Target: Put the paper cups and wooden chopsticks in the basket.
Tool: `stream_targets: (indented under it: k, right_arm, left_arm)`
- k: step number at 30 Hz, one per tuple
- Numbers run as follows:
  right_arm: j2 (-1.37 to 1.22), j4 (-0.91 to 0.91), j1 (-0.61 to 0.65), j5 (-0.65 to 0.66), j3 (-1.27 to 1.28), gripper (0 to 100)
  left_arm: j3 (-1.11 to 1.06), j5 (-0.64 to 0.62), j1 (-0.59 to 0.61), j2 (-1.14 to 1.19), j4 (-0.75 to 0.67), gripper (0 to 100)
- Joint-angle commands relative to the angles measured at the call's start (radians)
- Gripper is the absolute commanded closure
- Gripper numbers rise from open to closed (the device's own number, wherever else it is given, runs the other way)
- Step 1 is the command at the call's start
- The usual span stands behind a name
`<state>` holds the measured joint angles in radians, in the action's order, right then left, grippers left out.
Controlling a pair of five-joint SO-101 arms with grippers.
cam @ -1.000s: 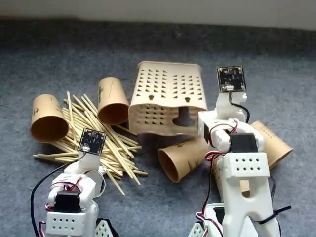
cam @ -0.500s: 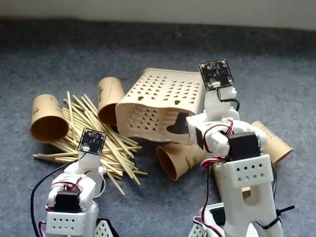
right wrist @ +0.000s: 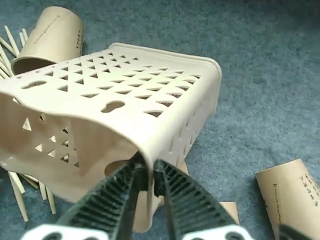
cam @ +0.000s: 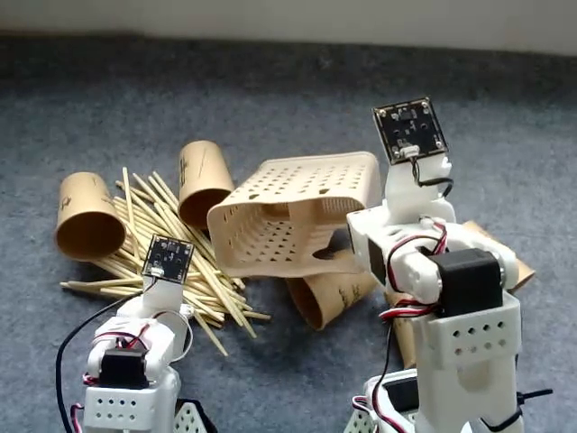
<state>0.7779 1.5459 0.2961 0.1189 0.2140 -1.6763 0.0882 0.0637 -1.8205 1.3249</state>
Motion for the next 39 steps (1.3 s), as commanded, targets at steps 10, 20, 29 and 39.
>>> stream_targets:
  k: [10, 20, 29, 39]
  right_arm:
    - [-0.252, -0.021, -0.110, -0.034, -0.177, 99.3]
    - [-0.519, -0.021, -0.113, -0.034, -0.404, 99.3]
    - [-0.702, -0.021, -0.113, -0.041, -0.613, 98.9]
    - [-0.762, -0.012, -0.113, -0.041, -0.651, 89.4]
  left_arm:
    - [-0.019, 0.008, -0.016, -0.015, 0.003, 98]
    - [-0.019, 0.008, -0.016, -0.015, 0.003, 98]
    - [-0.019, 0.008, -0.016, -0.015, 0.003, 98]
    - [-0.019, 0.008, -0.016, -0.015, 0.003, 98]
